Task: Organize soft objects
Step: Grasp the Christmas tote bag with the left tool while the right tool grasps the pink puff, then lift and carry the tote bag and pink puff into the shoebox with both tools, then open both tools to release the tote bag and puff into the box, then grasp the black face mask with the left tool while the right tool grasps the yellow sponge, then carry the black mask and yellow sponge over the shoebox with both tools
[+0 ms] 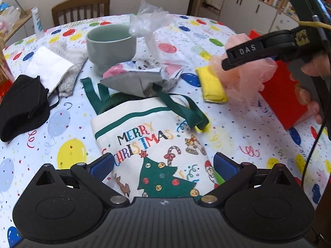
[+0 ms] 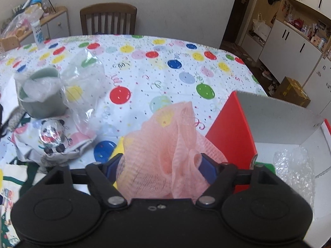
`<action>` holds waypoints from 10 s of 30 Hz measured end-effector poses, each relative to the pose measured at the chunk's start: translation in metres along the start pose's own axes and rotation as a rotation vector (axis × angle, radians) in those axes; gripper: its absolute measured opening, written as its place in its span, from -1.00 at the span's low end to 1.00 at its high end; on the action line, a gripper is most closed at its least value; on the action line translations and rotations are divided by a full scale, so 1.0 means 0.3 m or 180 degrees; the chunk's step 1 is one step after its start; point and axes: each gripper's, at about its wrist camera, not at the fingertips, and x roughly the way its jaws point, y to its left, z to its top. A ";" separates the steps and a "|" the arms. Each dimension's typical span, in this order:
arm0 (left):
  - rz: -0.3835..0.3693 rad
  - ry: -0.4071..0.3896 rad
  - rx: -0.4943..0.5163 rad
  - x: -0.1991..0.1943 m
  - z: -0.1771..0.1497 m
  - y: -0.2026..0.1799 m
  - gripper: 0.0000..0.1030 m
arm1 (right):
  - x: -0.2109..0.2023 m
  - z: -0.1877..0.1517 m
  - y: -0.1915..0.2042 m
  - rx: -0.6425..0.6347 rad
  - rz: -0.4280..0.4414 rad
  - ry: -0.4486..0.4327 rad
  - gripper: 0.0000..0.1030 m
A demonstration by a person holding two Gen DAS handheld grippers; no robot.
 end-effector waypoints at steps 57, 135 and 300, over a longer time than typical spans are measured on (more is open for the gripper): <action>-0.0757 -0.0702 -0.0191 -0.412 0.272 -0.093 -0.76 | -0.584 -0.082 -0.354 0.0616 0.0372 -0.0875 -0.67; -0.0972 0.0221 0.0974 0.305 0.499 -0.911 -0.76 | -0.104 -0.204 -0.845 0.1229 -0.0283 -0.0026 -0.18; 0.0332 -0.0721 -0.1226 -0.327 0.060 0.646 -0.72 | -0.338 -0.162 -0.031 0.0850 0.0580 -0.0179 -0.28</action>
